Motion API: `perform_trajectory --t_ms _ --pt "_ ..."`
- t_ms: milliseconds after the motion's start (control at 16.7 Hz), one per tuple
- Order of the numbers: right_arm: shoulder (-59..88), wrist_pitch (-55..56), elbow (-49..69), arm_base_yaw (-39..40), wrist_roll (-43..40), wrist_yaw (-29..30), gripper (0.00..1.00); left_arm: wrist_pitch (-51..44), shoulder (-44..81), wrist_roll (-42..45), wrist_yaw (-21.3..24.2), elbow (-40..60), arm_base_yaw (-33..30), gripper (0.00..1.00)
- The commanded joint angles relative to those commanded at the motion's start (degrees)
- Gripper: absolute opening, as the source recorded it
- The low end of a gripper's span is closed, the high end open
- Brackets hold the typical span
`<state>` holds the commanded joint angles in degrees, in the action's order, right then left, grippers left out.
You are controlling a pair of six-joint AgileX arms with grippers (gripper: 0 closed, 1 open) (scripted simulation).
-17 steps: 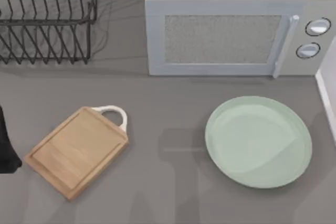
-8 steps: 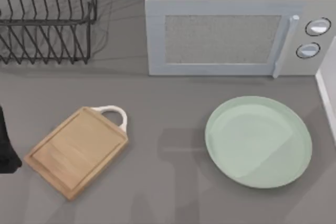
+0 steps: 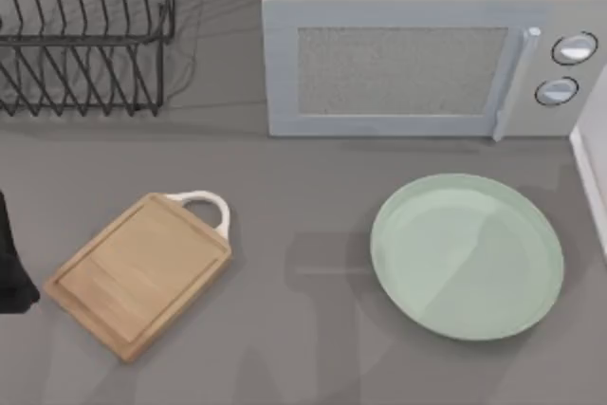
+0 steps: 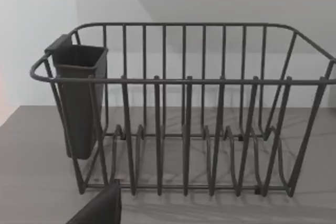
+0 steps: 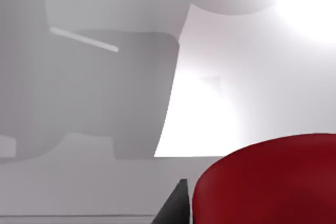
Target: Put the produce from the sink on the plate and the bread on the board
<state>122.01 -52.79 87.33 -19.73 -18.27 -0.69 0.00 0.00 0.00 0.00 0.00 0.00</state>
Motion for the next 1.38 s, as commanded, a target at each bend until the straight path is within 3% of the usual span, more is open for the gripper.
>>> perform_trajectory --t_ms 360,600,1380 --pt "-1.12 -0.60 0.47 0.88 0.91 0.02 0.00 0.00 0.00 0.00 0.00 0.00 0.00 1.00" --pt "-4.81 -4.89 -0.86 5.74 5.58 0.14 0.00 0.00 0.00 0.00 0.00 0.00 0.00 1.00" --pt "-14.04 -20.88 -4.71 35.92 34.83 0.57 0.00 0.00 0.00 0.00 0.00 0.00 0.00 1.00"
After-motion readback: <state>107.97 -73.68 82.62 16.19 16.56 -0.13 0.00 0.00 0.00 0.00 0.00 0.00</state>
